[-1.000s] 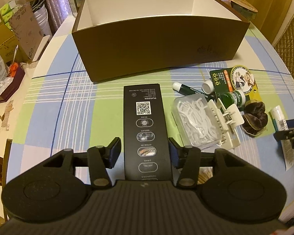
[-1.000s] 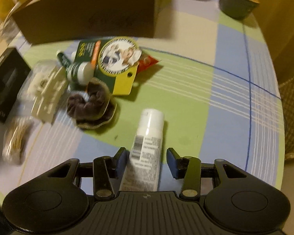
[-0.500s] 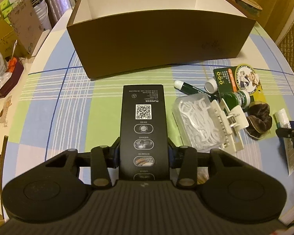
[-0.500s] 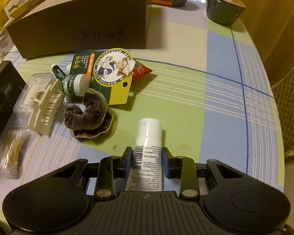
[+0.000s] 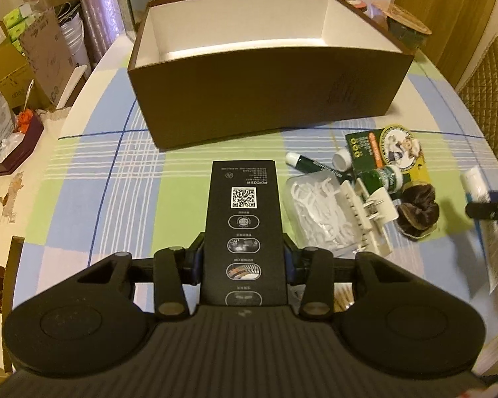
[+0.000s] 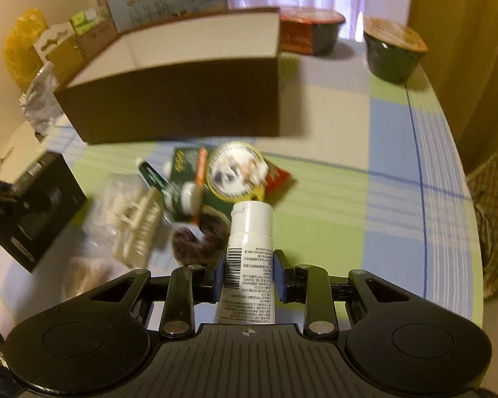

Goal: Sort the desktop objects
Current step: 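Grasp the white lotion tube upright with the right tool, then carry the black box with the left tool while the right tool carries the white tube into the cardboard box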

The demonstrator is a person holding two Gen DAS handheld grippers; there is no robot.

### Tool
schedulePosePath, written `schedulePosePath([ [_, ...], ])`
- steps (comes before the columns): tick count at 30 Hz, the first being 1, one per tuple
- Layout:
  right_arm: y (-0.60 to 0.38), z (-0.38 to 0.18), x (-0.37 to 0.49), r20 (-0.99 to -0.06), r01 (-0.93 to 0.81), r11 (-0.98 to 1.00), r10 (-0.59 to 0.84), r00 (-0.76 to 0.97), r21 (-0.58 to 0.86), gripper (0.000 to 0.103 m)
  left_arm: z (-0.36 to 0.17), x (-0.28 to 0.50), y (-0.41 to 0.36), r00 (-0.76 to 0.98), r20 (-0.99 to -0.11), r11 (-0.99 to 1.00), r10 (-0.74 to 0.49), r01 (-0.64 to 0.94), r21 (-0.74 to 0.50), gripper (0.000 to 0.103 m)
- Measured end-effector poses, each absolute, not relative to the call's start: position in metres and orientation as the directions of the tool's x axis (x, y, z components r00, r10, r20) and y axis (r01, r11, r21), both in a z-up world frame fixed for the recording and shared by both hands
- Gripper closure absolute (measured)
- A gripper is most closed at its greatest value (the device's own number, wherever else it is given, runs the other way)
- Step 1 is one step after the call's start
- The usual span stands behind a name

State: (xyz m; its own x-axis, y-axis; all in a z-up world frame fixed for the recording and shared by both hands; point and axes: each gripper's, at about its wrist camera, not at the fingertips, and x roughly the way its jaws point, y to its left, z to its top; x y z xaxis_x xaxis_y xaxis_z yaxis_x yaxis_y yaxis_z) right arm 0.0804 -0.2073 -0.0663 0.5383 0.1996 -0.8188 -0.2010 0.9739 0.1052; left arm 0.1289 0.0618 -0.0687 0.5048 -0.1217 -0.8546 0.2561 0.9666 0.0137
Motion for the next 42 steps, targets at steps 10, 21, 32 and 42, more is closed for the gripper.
schedulePosePath([
  [10,-0.196,-0.040,0.093,-0.776,-0.237,0.958,0.272,0.568,0.162,0.076,-0.045,0.125,0.068,0.559,-0.817,0.971,-0.144,0.241,-0.006,0.065],
  [21,-0.156,-0.006,0.135,-0.710,-0.336,0.919,0.378,0.594,0.208,0.076,0.002,0.148,0.060,0.650,-0.729,0.961,-0.216,0.274,-0.041,0.065],
  [32,-0.121,0.030,0.220,-0.631,-0.354,0.898,0.437,0.641,0.263,0.076,0.037,0.203,0.058,0.715,-0.660,0.964,-0.230,0.260,-0.055,0.065],
  [42,-0.094,0.034,0.310,-0.600,-0.306,0.918,0.396,0.695,0.251,0.076,0.046,0.278,0.056,0.738,-0.646,0.974,-0.194,0.221,-0.040,0.065],
])
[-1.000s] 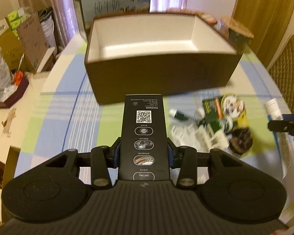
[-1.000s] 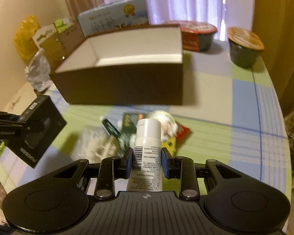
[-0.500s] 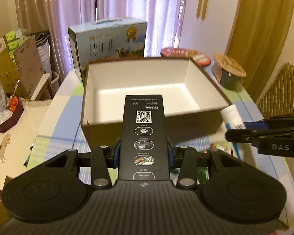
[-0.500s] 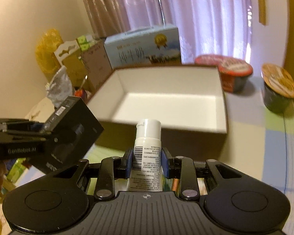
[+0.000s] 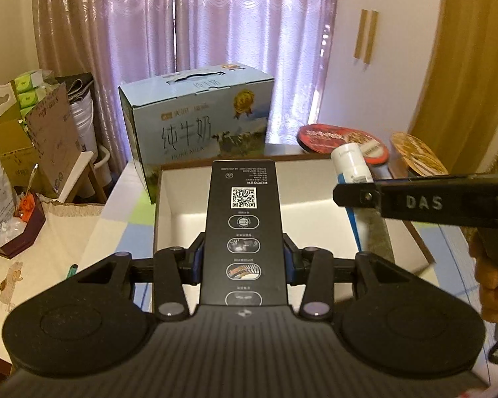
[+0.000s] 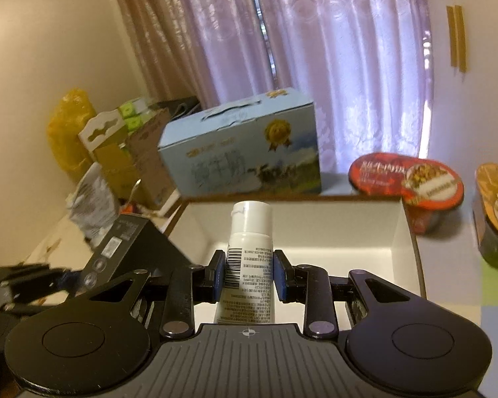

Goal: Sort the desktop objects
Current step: 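Carry the black box with the left tool while the right tool carries the white tube into the cardboard box, then open both tools to release the black box and white tube inside the cardboard box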

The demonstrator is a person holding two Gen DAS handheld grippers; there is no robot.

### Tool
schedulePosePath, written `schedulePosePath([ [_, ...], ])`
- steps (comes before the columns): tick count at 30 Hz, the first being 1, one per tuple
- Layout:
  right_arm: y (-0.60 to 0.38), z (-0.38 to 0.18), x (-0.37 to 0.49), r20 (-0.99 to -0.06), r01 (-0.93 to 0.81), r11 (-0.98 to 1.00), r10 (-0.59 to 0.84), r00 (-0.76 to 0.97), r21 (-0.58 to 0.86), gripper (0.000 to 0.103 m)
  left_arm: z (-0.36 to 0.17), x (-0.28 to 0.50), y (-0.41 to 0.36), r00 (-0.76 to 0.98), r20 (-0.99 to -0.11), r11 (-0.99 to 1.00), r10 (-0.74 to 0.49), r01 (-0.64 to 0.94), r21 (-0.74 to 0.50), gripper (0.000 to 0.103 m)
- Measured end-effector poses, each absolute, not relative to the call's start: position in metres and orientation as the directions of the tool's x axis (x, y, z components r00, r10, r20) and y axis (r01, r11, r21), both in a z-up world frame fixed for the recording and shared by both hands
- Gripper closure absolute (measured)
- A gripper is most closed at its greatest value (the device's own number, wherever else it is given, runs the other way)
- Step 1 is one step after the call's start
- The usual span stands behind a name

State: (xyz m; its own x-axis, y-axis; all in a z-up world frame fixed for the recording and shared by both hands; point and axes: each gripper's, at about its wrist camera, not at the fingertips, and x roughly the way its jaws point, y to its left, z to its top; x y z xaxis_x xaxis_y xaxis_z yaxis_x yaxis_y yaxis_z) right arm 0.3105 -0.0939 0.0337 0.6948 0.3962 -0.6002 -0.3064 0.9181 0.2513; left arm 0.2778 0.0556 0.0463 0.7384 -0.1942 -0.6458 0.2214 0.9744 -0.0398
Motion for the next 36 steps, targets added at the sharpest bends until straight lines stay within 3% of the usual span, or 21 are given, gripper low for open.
schedulePosePath([
  [7,-0.086,0.006,0.354,-0.616,-0.241,0.937,0.348,0.707,0.253,0.076,0.030,0.324,0.055,0.726,-0.669,0.983,-0.159,0.180,-0.038,0.065],
  [22,-0.075,-0.083,0.389,-0.798,-0.153,0.954,0.301,0.522,0.260,0.076,-0.062,0.381,0.053,0.568,-0.817,0.992,-0.098,0.124,-0.033,0.065],
  [36,-0.072,-0.092,0.391,-0.856,-0.159,0.960,0.277,0.438,0.229,0.074,-0.065,0.380,0.051,0.560,-0.819,0.984,-0.123,0.179,-0.026,0.064],
])
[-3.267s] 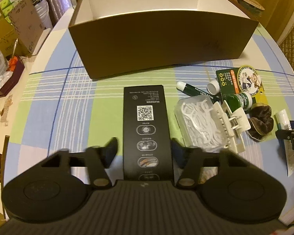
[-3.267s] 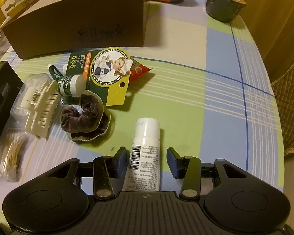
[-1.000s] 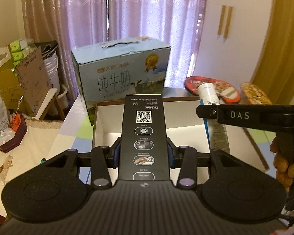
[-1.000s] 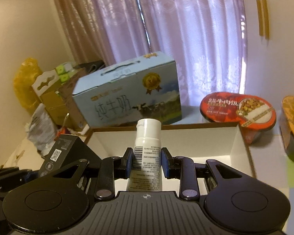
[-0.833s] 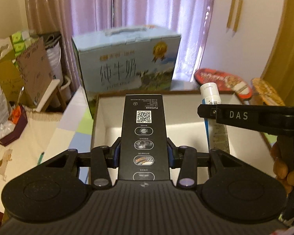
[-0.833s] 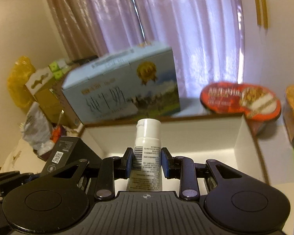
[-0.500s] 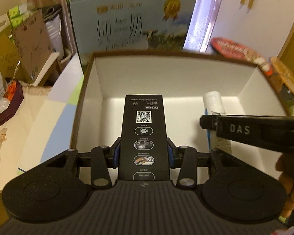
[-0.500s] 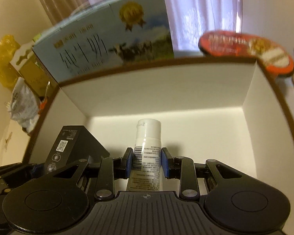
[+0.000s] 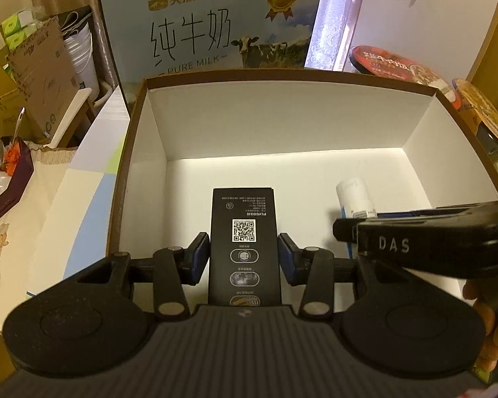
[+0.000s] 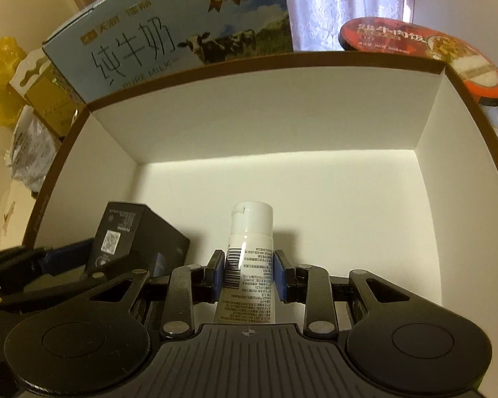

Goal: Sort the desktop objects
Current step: 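Open both tools to release the black box and white tube inside the cardboard box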

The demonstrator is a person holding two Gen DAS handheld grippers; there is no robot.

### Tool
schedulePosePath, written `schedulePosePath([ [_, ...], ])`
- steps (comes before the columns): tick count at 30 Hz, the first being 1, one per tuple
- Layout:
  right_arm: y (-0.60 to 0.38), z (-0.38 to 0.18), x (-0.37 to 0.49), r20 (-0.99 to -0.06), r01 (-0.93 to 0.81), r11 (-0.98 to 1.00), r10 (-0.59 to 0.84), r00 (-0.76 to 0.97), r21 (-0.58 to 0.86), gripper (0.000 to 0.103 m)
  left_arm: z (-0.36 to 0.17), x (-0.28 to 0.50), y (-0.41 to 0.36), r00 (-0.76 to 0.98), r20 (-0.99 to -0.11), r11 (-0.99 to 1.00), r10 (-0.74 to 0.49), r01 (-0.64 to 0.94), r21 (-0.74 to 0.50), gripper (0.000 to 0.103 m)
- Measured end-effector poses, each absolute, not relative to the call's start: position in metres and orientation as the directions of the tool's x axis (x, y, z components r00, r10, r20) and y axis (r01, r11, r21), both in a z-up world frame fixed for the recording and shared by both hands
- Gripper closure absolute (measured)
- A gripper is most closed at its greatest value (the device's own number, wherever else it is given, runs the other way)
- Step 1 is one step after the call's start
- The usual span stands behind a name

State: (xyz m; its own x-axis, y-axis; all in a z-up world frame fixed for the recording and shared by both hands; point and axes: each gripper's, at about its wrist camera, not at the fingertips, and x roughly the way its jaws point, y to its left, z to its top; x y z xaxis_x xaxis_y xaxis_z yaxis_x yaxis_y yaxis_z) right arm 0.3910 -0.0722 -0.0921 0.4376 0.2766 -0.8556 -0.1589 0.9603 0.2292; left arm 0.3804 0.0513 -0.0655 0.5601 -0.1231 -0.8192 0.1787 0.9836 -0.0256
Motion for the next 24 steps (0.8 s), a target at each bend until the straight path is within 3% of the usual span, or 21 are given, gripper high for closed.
schedulePosePath([
  [5,-0.073,-0.093,0.390,-0.880,-0.176,0.961,0.268,0.391,0.215,0.069,-0.066,0.380,0.051,0.554,-0.823,0.984,-0.120,0.178,-0.024,0.063],
  [7,-0.075,-0.091,0.389,-0.891,-0.171,0.967,0.241,0.385,0.188,0.043,-0.066,0.379,0.051,0.551,-0.826,0.983,-0.122,0.183,-0.023,0.062],
  [10,-0.080,-0.086,0.386,-0.894,-0.197,0.970,0.210,0.396,0.141,0.031,-0.065,0.376,0.051,0.547,-0.827,0.981,-0.127,0.193,-0.023,0.059],
  [19,-0.105,-0.074,0.370,-0.906,-0.215,0.970,0.189,0.379,0.112,0.007,-0.062,0.366,0.043,0.525,-0.839,0.972,-0.145,0.233,-0.022,0.042],
  [24,-0.110,-0.061,0.360,-0.893,-0.222,0.967,0.205,0.401,0.123,0.005,-0.055,0.359,0.040,0.540,-0.832,0.972,-0.129,0.235,0.002,0.030],
])
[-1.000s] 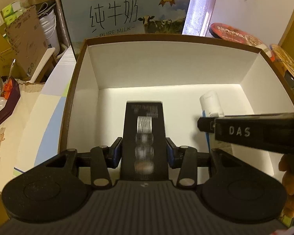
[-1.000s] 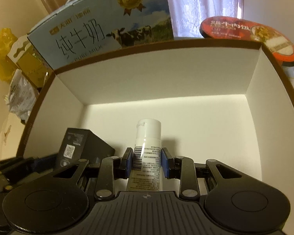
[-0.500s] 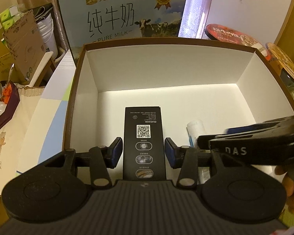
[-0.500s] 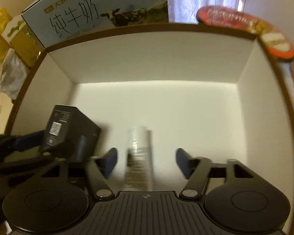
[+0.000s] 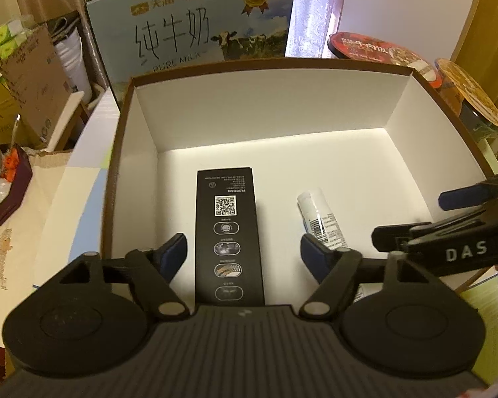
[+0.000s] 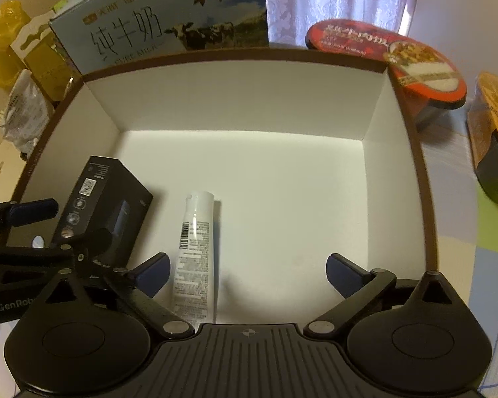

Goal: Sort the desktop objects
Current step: 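Open both tools to release the black box and white tube inside the cardboard box, then withdraw both tools from the cardboard box back toward the pile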

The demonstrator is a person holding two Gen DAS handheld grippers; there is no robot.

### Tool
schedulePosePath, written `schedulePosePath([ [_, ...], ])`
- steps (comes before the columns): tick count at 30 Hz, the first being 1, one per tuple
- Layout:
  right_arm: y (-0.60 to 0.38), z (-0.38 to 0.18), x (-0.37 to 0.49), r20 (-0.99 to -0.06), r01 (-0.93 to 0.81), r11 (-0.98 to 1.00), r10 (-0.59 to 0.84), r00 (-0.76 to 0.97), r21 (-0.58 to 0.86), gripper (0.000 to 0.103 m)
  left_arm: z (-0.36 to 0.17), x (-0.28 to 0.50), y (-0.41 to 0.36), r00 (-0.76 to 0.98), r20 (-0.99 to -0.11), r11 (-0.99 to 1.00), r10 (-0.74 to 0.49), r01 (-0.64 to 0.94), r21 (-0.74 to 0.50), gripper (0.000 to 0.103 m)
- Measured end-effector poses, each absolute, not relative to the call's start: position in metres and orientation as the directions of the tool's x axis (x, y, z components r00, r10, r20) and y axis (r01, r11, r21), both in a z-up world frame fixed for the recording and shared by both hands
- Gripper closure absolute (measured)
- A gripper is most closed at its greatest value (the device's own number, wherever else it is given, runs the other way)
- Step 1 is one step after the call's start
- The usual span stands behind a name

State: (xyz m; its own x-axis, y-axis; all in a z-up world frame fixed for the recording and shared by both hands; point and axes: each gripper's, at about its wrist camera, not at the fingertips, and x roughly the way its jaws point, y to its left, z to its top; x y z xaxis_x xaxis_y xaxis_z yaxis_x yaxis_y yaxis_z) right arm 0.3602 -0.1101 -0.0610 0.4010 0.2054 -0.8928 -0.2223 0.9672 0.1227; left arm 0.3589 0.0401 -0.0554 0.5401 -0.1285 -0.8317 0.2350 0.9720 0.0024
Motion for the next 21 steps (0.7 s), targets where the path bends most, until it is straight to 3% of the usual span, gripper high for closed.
schedulePosePath([
  [21,-0.118,-0.004,0.303,-0.815,-0.253,0.963,0.221,0.536,0.095,0.002,-0.006,0.309,0.042,0.600,-0.790,0.968,-0.129,0.249,0.030,0.027],
])
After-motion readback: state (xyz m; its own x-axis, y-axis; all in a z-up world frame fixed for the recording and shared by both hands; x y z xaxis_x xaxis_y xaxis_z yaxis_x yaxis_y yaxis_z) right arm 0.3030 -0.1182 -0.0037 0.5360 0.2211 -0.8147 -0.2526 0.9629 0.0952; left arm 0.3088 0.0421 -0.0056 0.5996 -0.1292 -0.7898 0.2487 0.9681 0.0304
